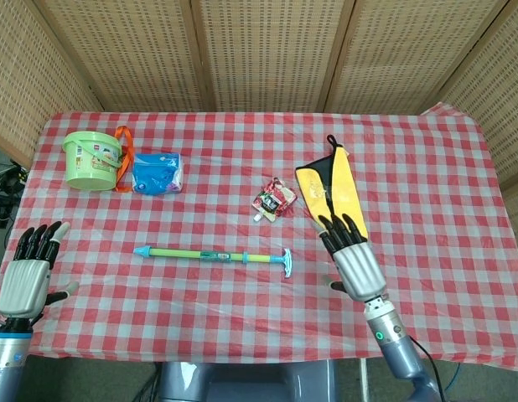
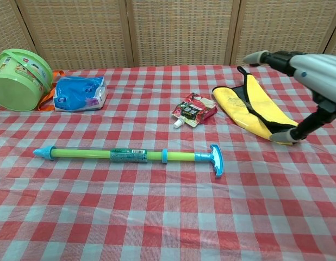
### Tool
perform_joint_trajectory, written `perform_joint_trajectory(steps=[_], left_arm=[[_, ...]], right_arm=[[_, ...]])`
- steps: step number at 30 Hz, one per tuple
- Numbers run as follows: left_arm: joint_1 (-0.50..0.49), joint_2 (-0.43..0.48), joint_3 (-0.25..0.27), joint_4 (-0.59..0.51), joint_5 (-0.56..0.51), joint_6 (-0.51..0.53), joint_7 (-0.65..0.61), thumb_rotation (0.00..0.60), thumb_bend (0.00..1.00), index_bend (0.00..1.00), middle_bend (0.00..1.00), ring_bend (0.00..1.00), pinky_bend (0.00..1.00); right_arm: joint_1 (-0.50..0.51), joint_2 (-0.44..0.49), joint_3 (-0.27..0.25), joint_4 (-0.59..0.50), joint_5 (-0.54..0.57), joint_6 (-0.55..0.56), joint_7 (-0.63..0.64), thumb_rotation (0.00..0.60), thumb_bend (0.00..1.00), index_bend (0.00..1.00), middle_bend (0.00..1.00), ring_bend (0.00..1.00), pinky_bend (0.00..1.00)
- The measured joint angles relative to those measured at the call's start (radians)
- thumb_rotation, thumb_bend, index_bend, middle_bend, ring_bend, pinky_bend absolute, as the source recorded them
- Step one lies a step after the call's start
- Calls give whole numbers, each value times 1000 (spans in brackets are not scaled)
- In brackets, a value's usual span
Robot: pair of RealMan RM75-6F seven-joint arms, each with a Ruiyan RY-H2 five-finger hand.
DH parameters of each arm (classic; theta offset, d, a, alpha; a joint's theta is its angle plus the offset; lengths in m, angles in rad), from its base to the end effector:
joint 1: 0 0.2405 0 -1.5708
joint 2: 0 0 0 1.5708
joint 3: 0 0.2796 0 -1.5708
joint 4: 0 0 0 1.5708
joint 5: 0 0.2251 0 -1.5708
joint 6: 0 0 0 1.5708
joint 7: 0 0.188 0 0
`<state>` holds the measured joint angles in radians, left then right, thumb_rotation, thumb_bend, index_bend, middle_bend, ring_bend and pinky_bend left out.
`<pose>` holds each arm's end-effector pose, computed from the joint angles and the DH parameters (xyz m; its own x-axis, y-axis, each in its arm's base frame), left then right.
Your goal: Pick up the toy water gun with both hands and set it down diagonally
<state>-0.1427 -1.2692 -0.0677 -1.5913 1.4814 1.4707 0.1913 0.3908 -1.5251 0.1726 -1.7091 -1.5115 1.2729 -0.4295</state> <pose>-0.3145 0.2497 0.1064 0.4485 -0.0158 0.8937 0.8924 -0.0474 -0.4487 -0.1570 -0.3077 0.0081 0.3447 0.0020 0.9387 -0.8679 -0.3803 0.3195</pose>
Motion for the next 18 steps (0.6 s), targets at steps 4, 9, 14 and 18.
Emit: perform_joint_trajectory(steps=[4,9,14,18], left_arm=[[-2,4,-7,3,-14,-5,-16,600,68,0,0,0,0],[-5,9,-12,11,-30,-19,-39,600,69,0,0,0,0],[-12,11,-14,21,-44,-39,-59,600,68,0,0,0,0],[-18,11,-17,29,-57,-54,-69,600,69,0,0,0,0]], right_arm=[[31,-72,24,-36,88,-26,-137,600,164,116,503,455,297],[81,-187,63,-50,245,-46,-306,600,166,205,689,645,447],[143,-302,99,-7,381,-57,-416,600,207,273,822,770,511],[185,-370,121,53,454,-58,-448,600,253,315,874,816,534]])
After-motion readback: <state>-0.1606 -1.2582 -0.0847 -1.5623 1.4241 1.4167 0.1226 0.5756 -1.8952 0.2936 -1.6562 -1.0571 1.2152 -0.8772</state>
